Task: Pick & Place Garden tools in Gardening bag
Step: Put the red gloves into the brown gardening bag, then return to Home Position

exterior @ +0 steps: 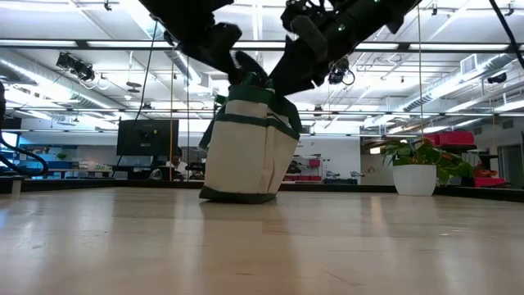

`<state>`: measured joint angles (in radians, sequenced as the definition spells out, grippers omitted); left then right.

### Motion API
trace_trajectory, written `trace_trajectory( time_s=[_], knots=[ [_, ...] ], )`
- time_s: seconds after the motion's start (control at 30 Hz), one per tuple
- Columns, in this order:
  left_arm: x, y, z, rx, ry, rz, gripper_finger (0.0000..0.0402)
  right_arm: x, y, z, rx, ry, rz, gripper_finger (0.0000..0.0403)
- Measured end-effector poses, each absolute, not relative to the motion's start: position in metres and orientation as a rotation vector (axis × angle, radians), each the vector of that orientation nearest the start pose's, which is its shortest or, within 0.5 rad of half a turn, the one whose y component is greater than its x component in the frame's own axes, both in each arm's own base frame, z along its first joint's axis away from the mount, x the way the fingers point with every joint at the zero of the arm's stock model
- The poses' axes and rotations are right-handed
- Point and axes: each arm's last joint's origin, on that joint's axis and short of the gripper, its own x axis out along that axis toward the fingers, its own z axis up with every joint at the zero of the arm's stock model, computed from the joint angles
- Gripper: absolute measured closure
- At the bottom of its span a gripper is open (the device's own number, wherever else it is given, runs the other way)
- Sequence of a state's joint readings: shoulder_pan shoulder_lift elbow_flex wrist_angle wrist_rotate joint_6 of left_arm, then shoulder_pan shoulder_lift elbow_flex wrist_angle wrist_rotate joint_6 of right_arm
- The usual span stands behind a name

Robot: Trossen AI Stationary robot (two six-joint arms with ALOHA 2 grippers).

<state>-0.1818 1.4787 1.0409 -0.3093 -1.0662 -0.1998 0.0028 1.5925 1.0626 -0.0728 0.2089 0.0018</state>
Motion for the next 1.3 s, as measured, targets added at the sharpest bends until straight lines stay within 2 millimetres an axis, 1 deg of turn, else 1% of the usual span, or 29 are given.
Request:
trace_trajectory(
  time_s=[0.13,0.27,0.37,0.53,0.73,0.87,1.0,1.13,1.3],
  knots=[
    [0.306,-0.026,0.264,0.253,0.522,0.873,0.0211,0.341,-0.002,0.253,-0.079,0.563,-0.212,0.0087],
    [0.307,-0.023,0.265,0.247,0.513,0.879,0.0211,0.337,0.001,0.255,-0.092,0.581,-0.214,0.0091],
    [0.309,-0.023,0.266,0.251,0.515,0.849,0.0211,0.336,0.002,0.254,-0.096,0.599,-0.218,0.0094],
    [0.314,-0.024,0.273,0.271,0.463,0.828,0.0211,0.335,0.001,0.253,-0.11,0.612,-0.253,0.01],
    [0.316,-0.025,0.277,0.3,0.444,0.815,0.0211,0.328,0.002,0.264,-0.093,0.588,-0.258,0.0103],
    [0.317,-0.025,0.277,0.293,0.441,0.799,0.0211,0.328,0.007,0.261,-0.028,0.603,-0.186,0.0103],
    [0.317,-0.025,0.277,0.295,0.442,0.803,0.0211,0.327,0.011,0.255,-0.061,0.645,-0.231,0.0103],
    [0.316,-0.025,0.277,0.33,0.452,0.83,0.0211,0.321,0.012,0.267,-0.105,0.601,-0.272,0.0103],
    [0.311,-0.027,0.282,0.341,0.451,0.825,0.0211,0.306,0.014,0.286,-0.113,0.566,-0.292,0.0103]
  ],
)
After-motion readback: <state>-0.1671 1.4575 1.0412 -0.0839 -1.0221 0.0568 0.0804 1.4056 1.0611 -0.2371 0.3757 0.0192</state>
